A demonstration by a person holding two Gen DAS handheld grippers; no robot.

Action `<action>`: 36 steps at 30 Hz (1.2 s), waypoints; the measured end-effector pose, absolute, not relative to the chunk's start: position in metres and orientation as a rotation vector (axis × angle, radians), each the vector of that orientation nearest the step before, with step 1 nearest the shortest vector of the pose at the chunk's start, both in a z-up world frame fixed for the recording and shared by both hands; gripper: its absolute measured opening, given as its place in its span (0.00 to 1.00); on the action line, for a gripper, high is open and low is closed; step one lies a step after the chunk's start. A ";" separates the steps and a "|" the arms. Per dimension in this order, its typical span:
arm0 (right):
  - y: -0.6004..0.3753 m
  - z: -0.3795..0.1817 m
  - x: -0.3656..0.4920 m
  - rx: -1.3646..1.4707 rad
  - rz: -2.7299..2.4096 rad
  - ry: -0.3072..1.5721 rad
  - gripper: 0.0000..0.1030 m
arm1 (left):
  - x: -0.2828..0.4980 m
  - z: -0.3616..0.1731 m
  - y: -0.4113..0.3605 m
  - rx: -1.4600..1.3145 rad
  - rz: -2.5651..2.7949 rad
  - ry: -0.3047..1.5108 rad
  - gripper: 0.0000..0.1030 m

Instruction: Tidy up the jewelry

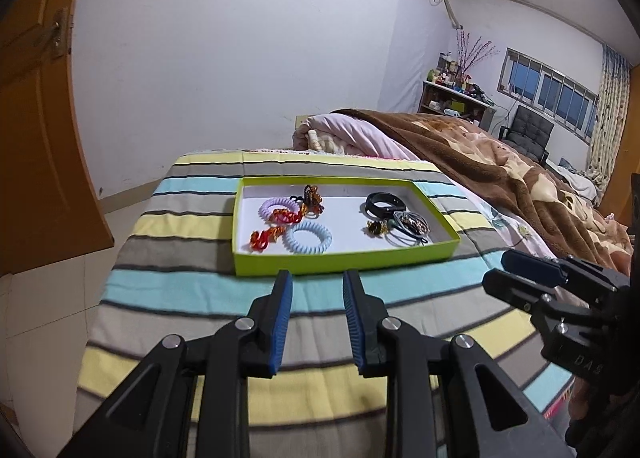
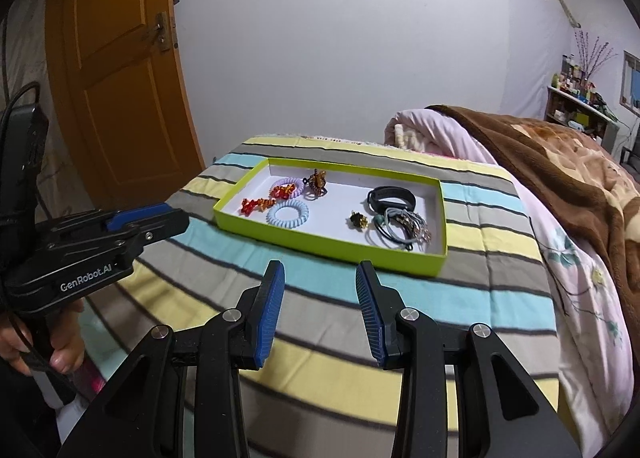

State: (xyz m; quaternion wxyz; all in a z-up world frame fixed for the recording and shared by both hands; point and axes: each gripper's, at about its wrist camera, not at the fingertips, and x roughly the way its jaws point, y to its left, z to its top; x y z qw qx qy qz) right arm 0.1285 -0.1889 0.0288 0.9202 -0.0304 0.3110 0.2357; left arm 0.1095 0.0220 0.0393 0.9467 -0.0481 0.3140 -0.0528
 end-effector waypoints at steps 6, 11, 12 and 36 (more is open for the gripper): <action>-0.196 0.031 0.096 -0.058 0.480 0.623 0.37 | 0.078 0.039 0.016 -0.086 -0.074 0.629 0.27; -0.199 0.028 0.077 -0.055 0.480 0.623 0.37 | 0.055 0.037 0.012 -0.080 -0.053 0.622 0.27; -0.201 0.027 0.073 -0.053 0.478 0.623 0.37 | 0.053 0.037 0.012 -0.078 -0.052 0.620 0.27; -0.211 0.020 0.058 -0.042 0.456 0.628 0.37 | 0.034 0.028 0.000 -0.051 -0.038 0.640 0.27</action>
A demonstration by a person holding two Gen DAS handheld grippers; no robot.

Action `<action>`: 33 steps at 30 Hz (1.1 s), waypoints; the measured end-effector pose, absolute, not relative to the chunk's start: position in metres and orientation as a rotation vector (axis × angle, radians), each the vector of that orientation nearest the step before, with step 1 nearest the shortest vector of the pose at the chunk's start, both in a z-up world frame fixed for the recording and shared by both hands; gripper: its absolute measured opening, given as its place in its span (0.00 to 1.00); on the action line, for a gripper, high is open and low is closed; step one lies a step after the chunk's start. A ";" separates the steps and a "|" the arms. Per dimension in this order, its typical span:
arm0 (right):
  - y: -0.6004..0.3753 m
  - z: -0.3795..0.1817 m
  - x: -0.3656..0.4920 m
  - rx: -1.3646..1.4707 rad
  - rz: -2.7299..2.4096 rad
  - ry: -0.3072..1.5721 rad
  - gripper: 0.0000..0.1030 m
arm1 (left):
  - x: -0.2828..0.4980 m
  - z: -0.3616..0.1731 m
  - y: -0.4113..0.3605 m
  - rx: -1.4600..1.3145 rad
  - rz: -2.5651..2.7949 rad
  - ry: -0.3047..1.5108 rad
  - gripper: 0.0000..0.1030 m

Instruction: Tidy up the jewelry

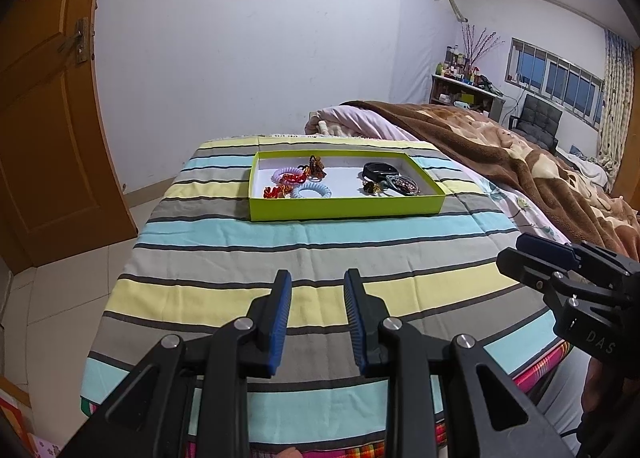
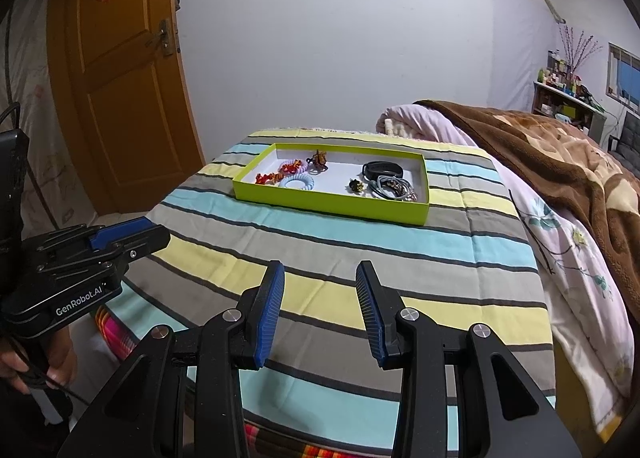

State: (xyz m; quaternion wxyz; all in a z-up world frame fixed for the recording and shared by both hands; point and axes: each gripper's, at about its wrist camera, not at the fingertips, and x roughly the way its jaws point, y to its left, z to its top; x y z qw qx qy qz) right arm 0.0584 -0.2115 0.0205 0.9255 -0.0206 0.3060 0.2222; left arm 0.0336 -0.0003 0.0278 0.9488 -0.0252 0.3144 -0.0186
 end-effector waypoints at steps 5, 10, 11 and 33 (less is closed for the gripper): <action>-0.211 0.020 0.058 -0.044 0.454 0.626 0.37 | 0.035 0.027 -0.001 -0.052 -0.030 0.643 0.27; -0.211 0.020 0.058 -0.045 0.454 0.625 0.37 | 0.035 0.027 0.000 -0.059 -0.027 0.645 0.27; -0.211 0.020 0.058 -0.045 0.454 0.625 0.37 | 0.036 0.027 0.001 -0.059 -0.026 0.646 0.27; -0.212 0.019 0.061 -0.043 0.446 0.631 0.37 | 0.038 0.024 0.002 -0.064 -0.013 0.654 0.27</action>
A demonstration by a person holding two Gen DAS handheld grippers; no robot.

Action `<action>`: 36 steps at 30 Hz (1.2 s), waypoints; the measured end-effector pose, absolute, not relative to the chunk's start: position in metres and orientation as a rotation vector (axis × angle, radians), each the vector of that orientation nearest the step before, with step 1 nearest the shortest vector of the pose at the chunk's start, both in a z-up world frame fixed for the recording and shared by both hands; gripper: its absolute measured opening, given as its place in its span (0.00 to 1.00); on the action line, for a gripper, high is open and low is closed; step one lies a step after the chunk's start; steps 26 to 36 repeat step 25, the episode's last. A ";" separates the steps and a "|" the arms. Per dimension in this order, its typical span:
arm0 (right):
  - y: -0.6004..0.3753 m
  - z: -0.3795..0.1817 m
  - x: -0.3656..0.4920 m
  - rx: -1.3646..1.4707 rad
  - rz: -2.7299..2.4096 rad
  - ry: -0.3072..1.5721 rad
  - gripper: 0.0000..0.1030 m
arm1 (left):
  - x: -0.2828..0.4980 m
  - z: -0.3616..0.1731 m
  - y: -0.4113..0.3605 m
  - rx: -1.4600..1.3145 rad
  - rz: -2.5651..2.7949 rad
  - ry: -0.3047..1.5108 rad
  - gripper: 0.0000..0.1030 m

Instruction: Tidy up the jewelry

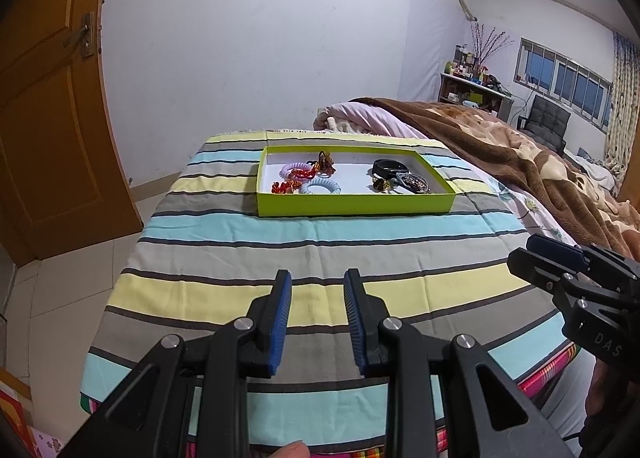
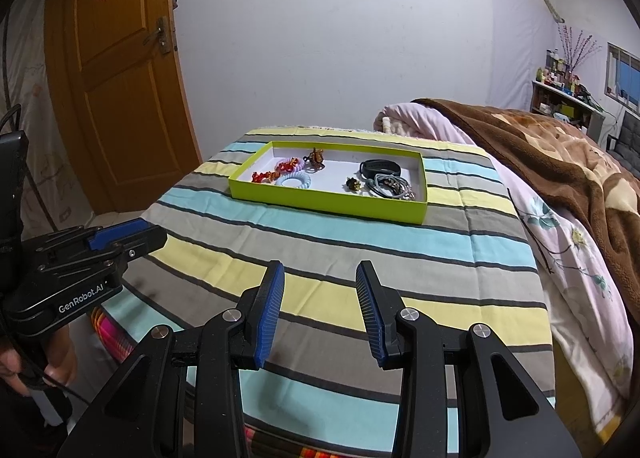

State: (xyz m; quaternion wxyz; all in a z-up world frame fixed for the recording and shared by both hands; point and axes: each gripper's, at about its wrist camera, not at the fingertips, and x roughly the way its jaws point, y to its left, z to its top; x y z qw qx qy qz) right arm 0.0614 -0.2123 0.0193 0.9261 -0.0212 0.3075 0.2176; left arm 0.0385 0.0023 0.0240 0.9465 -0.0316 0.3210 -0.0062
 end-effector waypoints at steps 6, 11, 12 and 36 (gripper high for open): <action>-0.212 0.020 0.060 -0.048 0.439 0.621 0.37 | 0.037 0.025 0.001 -0.059 -0.004 0.646 0.27; -0.212 0.019 0.060 -0.047 0.439 0.622 0.37 | 0.037 0.024 0.001 -0.058 0.005 0.647 0.27; -0.212 0.019 0.060 -0.047 0.438 0.622 0.37 | 0.037 0.024 0.001 -0.059 0.004 0.647 0.27; -0.212 0.018 0.058 -0.046 0.435 0.624 0.37 | 0.036 0.023 0.001 -0.058 0.018 0.640 0.27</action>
